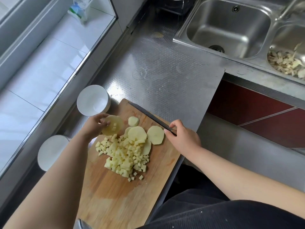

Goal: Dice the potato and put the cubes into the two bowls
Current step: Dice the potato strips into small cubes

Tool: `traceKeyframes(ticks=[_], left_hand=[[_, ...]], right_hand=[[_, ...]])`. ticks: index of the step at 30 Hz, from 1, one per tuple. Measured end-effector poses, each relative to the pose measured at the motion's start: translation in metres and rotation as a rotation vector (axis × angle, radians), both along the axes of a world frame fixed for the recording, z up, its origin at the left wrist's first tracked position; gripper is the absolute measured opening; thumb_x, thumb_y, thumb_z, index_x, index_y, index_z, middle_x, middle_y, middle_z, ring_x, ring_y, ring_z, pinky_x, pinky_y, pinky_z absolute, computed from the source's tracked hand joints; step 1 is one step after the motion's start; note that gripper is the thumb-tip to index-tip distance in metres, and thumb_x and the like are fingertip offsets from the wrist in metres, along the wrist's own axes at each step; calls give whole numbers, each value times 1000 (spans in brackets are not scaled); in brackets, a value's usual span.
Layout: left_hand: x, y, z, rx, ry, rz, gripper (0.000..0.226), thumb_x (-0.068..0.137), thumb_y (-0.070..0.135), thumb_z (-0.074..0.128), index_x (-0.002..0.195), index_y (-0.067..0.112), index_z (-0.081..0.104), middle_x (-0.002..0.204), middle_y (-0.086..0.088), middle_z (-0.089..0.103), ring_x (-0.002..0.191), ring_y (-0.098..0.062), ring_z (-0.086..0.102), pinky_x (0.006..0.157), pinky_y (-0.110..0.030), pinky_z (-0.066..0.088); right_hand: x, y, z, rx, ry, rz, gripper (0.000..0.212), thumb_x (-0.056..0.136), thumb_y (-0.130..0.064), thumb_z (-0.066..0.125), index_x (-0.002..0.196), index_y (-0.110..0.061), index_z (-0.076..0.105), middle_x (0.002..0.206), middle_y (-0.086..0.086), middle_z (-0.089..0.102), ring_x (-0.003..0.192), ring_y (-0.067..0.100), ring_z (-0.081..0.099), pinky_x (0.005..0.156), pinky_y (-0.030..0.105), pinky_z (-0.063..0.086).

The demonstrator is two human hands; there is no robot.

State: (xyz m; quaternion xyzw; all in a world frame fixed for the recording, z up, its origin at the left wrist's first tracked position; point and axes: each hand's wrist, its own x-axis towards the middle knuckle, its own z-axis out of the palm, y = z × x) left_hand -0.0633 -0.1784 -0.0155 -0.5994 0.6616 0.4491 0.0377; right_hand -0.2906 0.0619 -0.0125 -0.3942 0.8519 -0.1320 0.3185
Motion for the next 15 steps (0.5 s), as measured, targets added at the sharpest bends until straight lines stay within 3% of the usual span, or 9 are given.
traceKeyframes(ticks=[2, 5, 9, 12, 15], left_hand=[[-1, 5, 4, -33, -12, -33, 24, 95, 12, 60, 117, 20, 62, 117, -13, 53, 102, -34, 58, 67, -35, 55], [0, 16, 5, -154, -30, -87, 21, 95, 14, 60, 113, 24, 64, 108, -9, 56, 94, -32, 60, 75, -42, 56], [-3, 53, 2, -237, 60, -25, 25, 93, 12, 60, 117, 21, 62, 106, -3, 58, 89, -22, 62, 65, -29, 51], [-5, 72, -1, -154, 193, 237, 27, 92, 6, 59, 113, 23, 60, 107, -4, 62, 93, -22, 64, 65, -28, 54], [-7, 78, 0, 68, 362, 666, 29, 91, 0, 60, 114, 18, 59, 106, -5, 63, 92, -21, 65, 65, -28, 56]], right_hand=[[3, 1, 2, 2, 3, 4, 34, 97, -53, 43, 115, -24, 43, 61, -9, 50, 51, 8, 45, 44, 26, 26], [7, 2, 3, -15, 13, 11, 35, 96, -53, 43, 116, -25, 43, 60, -10, 48, 50, 6, 44, 43, 26, 25], [12, 5, 4, -36, 3, 15, 35, 96, -53, 44, 117, -25, 43, 61, -12, 45, 51, 4, 42, 44, 26, 24], [15, 8, 4, -81, -4, 61, 33, 98, -50, 43, 121, -27, 47, 71, -16, 52, 61, 7, 49, 53, 25, 30], [19, 13, 2, -144, 18, 126, 36, 98, -51, 43, 129, -34, 50, 109, -13, 65, 96, 12, 61, 71, 26, 40]])
